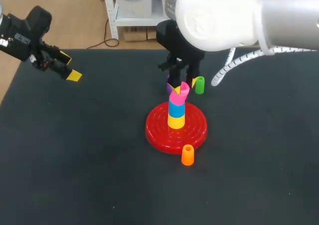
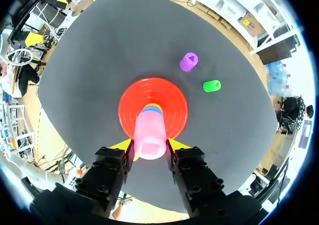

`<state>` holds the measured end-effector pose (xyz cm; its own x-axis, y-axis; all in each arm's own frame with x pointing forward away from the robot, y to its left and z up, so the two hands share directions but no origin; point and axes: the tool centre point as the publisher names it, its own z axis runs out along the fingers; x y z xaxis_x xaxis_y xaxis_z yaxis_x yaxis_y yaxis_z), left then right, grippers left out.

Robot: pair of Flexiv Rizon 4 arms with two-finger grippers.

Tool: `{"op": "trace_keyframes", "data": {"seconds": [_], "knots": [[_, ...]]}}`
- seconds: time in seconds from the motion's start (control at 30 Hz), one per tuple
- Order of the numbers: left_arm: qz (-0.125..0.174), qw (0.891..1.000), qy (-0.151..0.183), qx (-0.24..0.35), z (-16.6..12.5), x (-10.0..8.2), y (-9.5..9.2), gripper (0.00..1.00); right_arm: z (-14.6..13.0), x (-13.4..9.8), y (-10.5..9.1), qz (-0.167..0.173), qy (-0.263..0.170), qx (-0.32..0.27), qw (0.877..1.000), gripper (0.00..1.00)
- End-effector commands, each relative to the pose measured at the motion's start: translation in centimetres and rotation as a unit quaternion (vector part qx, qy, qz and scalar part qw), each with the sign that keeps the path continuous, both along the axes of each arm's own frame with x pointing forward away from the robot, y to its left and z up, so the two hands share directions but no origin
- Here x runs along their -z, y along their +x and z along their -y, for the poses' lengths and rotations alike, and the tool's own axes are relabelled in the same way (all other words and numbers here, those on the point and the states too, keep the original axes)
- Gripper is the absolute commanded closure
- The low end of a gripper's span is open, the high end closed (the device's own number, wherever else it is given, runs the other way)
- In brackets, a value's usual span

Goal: Pick up and stack the cylinders on the red base in this order: pink,purple,orange,green

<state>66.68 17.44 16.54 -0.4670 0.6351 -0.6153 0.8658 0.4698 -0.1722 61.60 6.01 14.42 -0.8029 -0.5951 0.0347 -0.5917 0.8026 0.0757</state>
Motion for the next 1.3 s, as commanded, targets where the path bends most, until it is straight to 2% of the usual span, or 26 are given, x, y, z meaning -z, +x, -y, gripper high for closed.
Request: {"op": "trace_keyframes", "data": {"seconds": [0.03,0.27,0.63,0.9,1.03,1.07,1.1,1.13,1.3], "knots": [[0.001,1.000,-0.001,0.000,-0.1,0.1,-0.1,0.00,-0.6,0.0,0.7,-0.003,-0.004,-0.002,1.000,1.00],[0.001,1.000,-0.001,0.000,-0.1,0.1,-0.1,0.00,-1.1,0.2,1.4,0.000,-0.011,-0.001,1.000,1.00],[0.001,1.000,-0.001,0.000,-0.1,0.1,-0.1,0.00,-2.3,1.4,1.4,-0.009,-0.023,-0.014,1.000,1.00],[0.001,1.000,-0.001,0.000,-0.1,0.1,-0.1,0.00,-1.8,2.9,1.1,-0.018,-0.035,-0.010,0.999,1.00],[0.001,1.000,-0.001,0.000,-0.1,0.1,-0.1,0.00,-1.6,2.8,1.0,-0.015,-0.025,-0.001,1.000,1.00],[0.001,1.000,-0.001,0.000,-0.1,0.1,-0.1,0.00,-1.6,2.4,1.1,-0.011,-0.017,0.000,1.000,0.93],[0.001,1.000,-0.001,0.000,-0.1,0.1,-0.1,0.00,-1.7,1.9,1.1,-0.005,-0.007,-0.002,1.000,0.61],[0.001,1.000,-0.001,0.000,-0.1,0.1,-0.1,0.00,-1.7,1.3,1.2,-0.002,0.001,0.000,1.000,0.00],[0.001,1.000,-0.001,0.000,-0.1,0.1,-0.1,0.00,-2.1,-2.4,2.3,0.022,0.049,0.013,0.998,0.00]]}}
